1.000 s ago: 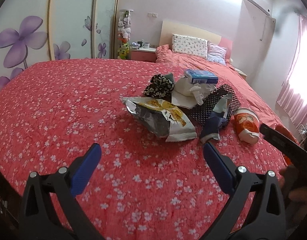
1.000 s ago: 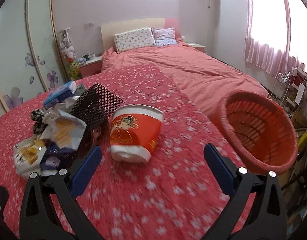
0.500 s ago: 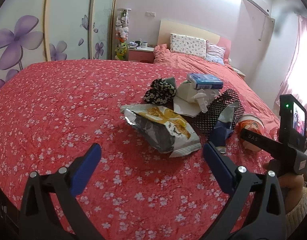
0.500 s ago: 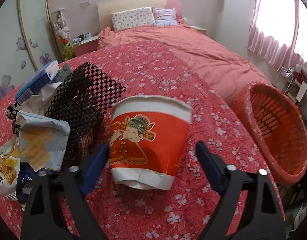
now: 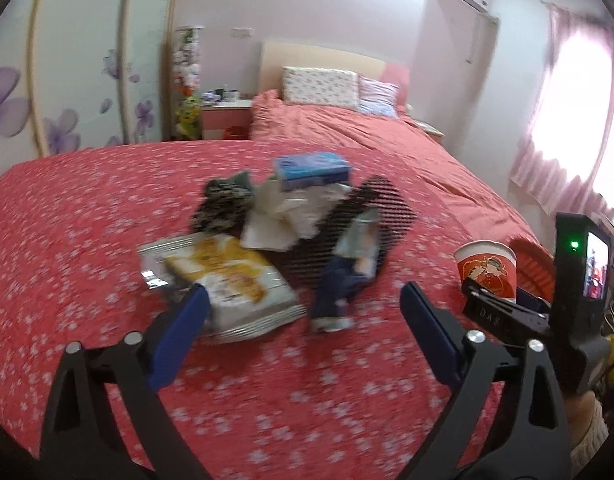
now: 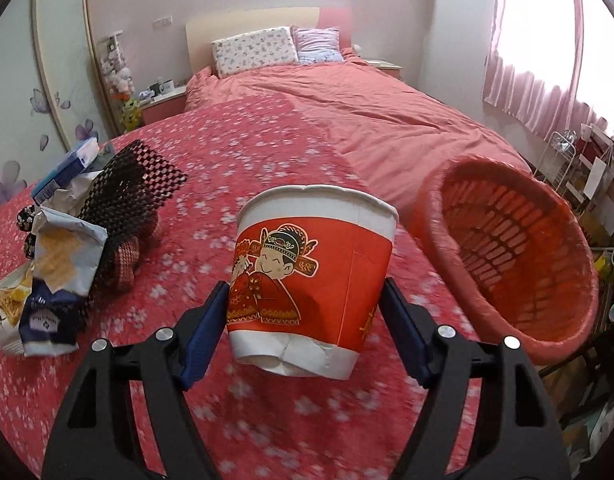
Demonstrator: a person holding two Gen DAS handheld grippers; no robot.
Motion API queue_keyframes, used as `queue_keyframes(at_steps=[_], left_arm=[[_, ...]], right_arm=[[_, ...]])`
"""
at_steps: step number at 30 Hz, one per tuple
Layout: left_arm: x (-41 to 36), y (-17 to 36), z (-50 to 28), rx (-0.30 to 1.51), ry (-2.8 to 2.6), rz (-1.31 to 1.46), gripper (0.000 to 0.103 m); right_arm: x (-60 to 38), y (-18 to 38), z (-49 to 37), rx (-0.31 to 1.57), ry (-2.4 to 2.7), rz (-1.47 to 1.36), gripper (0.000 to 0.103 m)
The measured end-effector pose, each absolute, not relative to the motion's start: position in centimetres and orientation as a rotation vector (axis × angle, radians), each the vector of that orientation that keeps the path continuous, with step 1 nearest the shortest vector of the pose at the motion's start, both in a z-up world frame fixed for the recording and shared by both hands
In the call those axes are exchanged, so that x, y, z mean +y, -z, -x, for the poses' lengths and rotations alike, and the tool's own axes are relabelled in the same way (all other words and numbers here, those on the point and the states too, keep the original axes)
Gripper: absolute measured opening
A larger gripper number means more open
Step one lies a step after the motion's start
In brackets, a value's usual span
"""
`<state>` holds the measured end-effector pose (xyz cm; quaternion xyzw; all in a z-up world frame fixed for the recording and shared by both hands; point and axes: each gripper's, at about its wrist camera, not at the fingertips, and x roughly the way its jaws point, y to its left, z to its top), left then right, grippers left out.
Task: Collect trash
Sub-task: 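Carry the red cup over the orange basket and release it while left tool grasps blue bag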
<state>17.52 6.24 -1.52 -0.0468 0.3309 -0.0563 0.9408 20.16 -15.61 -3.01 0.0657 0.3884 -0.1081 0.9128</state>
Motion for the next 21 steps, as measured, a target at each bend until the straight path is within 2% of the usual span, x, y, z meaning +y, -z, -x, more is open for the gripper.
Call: queue_keyframes(at_steps=[4, 8, 11, 13, 15, 17, 21], left_arm=[[4.2, 2.5, -19.4, 0.723, 0.126, 0.040, 0.076], [2.5, 4.0, -21.3, 0.773, 0.124, -0.014, 0.072], [2.1, 5.2, -22.5, 0.828, 0.131, -0.021, 0.059], [1.9, 6.0, -23.1, 0.861, 0.132, -0.017, 0.039], [2.2, 6.3, -23.5, 0.878, 0.144, 0.006, 0.030], [2.5, 6.0, -23.2, 0.866, 0.172, 0.045, 0.025], [2.4, 5.0, -22.5, 0.822, 0.197, 0.047, 0.024]], right_arm=[[-16.9, 2.8, -19.3, 0.795, 0.220, -0.160, 0.075], [-17.9, 2.7, -18.5, 0.790, 0.221, -0.174, 0.075], [-18.9, 2.9, -17.9, 0.788, 0.224, -0.184, 0.075], [-19.3, 2.9, -17.7, 0.787, 0.228, -0.191, 0.075], [-19.6, 2.9, -17.4, 0.785, 0.229, -0.195, 0.075], [-20.0, 2.8, -17.1, 0.778, 0.233, -0.194, 0.075], [-20.6, 2.4, -16.5, 0.754, 0.236, -0.195, 0.075]])
